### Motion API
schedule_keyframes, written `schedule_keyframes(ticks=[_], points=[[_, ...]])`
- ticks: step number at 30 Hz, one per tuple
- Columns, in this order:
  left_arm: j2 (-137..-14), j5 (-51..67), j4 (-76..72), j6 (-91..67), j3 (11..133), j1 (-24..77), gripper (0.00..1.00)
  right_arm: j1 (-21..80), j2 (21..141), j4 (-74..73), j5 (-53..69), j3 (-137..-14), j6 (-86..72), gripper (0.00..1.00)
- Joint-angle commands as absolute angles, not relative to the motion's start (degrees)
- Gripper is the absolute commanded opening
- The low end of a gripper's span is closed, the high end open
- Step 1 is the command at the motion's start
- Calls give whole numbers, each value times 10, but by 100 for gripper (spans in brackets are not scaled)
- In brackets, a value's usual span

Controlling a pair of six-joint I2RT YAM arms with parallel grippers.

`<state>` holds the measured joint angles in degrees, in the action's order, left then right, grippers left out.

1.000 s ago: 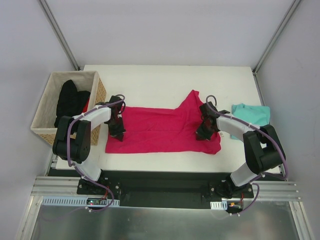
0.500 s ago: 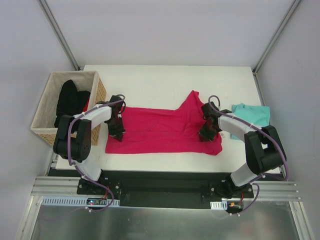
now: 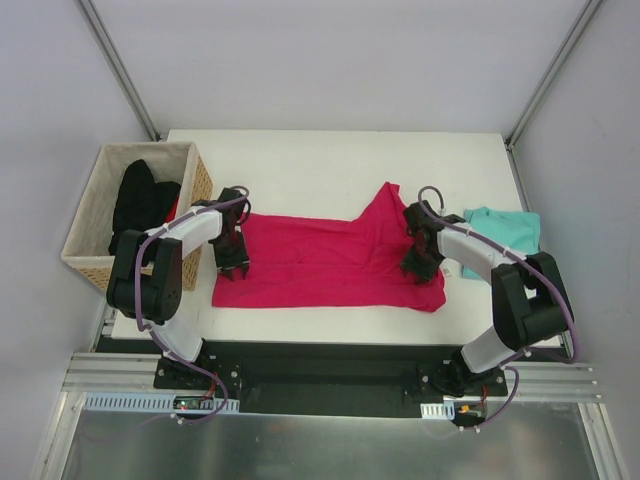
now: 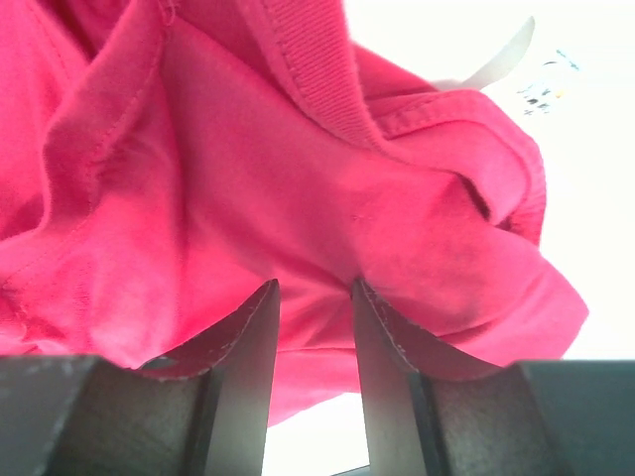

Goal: Fold and stack the t-shirts

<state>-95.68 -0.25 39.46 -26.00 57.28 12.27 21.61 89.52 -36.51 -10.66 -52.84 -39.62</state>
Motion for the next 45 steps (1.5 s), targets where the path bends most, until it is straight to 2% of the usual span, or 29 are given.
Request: schedule_keyframes(ticks=[1,11,15,19,29,39,43,45], points=[[-948,-11,411,-255,591,117,32,223,865,-399,-137,-557,-385,39],[-900,-4,410,-258,613,117,31,282,842,-426,-224,-628,-348,41],[-879,-8,411,-255,637,117,33,287,852,-425,-264,-671,-312,53],[-887,-14,411,-247,665,116,34,281,880,-405,-265,-718,-256,58],[-954,-1,416,-224,764,93,34,190,1003,-332,-92,-823,-120,60],[-1031,11,444,-211,863,81,31,114,1178,-390,3,-1054,-21,61],[-1044,13,449,-211,871,81,29,96,1235,-410,28,-1128,-19,57],[-1047,10,453,-212,870,81,29,86,1263,-414,46,-1160,-24,49]])
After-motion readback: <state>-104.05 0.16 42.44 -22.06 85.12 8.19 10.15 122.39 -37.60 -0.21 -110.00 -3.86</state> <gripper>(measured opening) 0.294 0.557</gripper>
